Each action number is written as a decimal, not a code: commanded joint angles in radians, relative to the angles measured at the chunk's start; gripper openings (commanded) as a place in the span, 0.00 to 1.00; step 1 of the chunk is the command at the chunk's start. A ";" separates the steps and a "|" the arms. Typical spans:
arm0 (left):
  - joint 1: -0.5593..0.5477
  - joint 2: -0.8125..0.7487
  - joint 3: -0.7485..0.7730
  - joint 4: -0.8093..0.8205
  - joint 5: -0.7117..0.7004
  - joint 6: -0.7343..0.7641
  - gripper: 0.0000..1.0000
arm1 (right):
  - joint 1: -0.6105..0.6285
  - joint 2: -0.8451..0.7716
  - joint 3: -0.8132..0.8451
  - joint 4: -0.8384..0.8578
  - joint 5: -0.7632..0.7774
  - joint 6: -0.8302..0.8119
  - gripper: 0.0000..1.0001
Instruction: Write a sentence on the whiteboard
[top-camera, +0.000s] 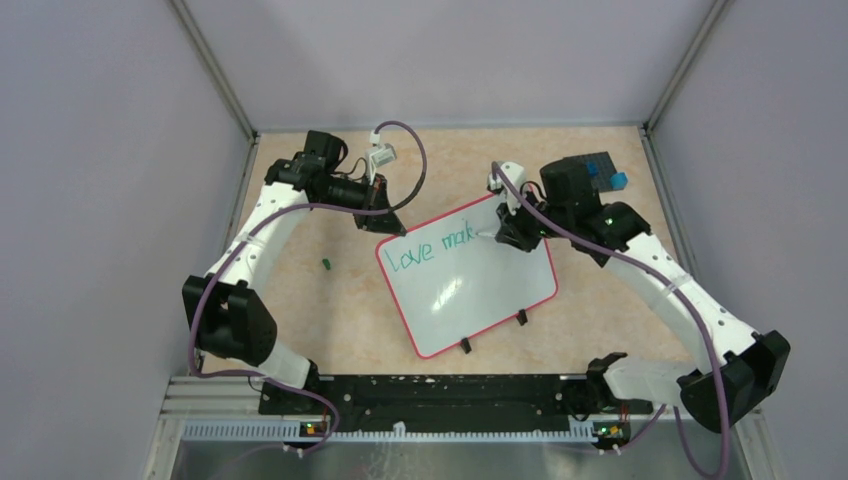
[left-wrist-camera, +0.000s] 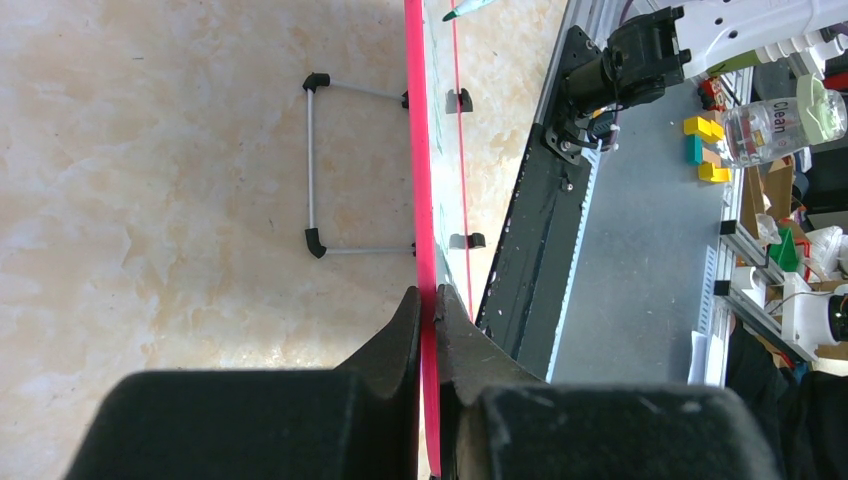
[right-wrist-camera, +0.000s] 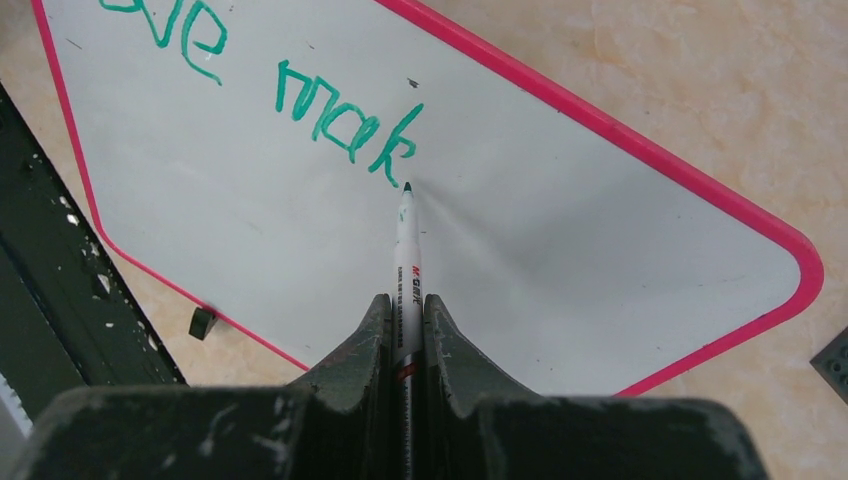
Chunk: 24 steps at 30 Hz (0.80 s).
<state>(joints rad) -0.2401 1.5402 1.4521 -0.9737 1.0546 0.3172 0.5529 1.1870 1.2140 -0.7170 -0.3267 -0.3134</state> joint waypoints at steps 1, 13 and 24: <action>-0.021 -0.011 -0.005 -0.023 0.000 0.019 0.00 | -0.011 0.018 0.050 0.049 0.023 0.002 0.00; -0.021 -0.010 -0.005 -0.024 0.001 0.020 0.00 | -0.031 0.030 0.054 0.043 0.069 -0.011 0.00; -0.021 -0.004 -0.002 -0.024 0.003 0.019 0.00 | -0.064 0.047 0.082 0.042 0.055 -0.016 0.00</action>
<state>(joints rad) -0.2401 1.5402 1.4521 -0.9710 1.0492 0.3180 0.5011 1.2152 1.2423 -0.7082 -0.2924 -0.3141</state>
